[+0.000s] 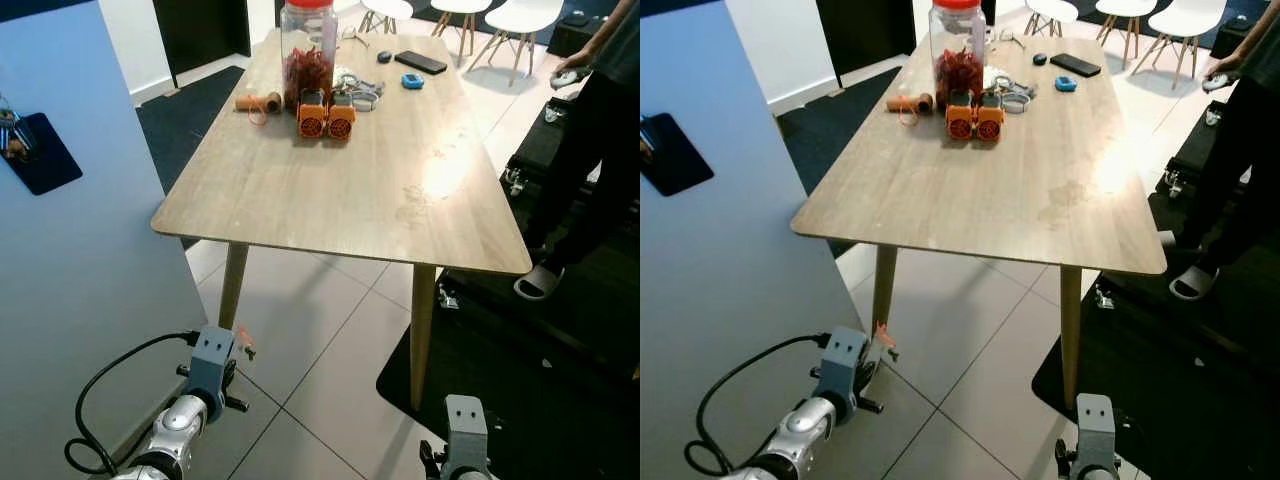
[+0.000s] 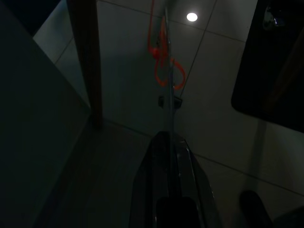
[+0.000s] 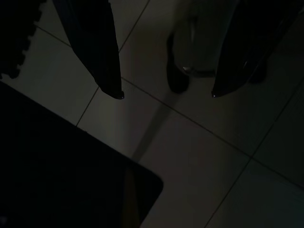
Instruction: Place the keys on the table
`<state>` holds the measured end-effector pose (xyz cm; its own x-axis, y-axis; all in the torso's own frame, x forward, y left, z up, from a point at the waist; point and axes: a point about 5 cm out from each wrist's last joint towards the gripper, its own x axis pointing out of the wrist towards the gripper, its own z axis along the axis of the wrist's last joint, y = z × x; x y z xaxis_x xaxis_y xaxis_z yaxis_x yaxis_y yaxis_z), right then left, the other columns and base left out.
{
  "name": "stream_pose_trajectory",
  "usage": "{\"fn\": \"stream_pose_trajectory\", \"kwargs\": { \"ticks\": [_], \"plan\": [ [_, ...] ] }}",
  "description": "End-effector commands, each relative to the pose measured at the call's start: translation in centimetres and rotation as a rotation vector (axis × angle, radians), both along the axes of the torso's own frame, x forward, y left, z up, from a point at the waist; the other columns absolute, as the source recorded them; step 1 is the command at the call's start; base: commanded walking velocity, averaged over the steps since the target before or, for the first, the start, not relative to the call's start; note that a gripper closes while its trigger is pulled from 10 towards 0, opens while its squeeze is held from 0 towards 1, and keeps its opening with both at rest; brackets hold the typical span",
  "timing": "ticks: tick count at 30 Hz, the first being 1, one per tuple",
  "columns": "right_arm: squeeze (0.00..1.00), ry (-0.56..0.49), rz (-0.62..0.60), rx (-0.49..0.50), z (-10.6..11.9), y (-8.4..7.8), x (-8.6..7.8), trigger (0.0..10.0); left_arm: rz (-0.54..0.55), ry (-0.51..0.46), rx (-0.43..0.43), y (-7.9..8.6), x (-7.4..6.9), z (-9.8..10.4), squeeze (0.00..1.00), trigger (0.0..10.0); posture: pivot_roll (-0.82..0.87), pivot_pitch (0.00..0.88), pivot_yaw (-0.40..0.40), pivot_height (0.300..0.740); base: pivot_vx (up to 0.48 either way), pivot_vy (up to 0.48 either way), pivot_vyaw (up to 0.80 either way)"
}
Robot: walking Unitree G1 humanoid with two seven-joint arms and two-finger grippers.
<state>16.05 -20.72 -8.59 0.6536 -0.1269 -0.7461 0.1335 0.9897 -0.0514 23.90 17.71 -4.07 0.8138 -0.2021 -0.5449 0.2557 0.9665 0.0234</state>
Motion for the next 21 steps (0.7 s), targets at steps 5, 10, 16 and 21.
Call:
{"fn": "stream_pose_trajectory", "kwargs": {
  "ticks": [5, 10, 16, 21],
  "plan": [
    [0.00, 0.005, 0.000, -0.001, -0.05, -0.11, -0.15, 10.0, 0.006, 0.009, -0.013, -0.06, 0.00, -0.05, 0.00, 10.0, 0.02, 0.026, 0.004, 0.740, 0.369, 0.000, 0.00],
    [0.00, 0.005, 0.000, -0.001, -0.05, -0.11, -0.14, 10.0, 0.008, 0.001, -0.009, -0.03, 0.06, 0.02, 0.00, 10.0, 0.02, 0.028, 0.003, 0.740, 0.347, 0.000, 0.00],
    [0.00, 0.003, 0.004, 0.000, 0.00, -0.09, -0.02, 10.0, 0.017, -0.018, -0.014, 0.06, 0.15, 0.18, 0.00, 10.0, 0.02, 0.033, 0.002, 0.740, 0.000, 0.000, 0.00],
    [0.00, 0.002, 0.005, 0.000, 0.02, -0.09, 0.01, 10.0, 0.018, -0.018, -0.015, 0.08, 0.14, 0.18, 0.00, 10.0, 0.03, 0.033, 0.000, 0.740, 0.000, 0.000, 0.00]
  ]
}}
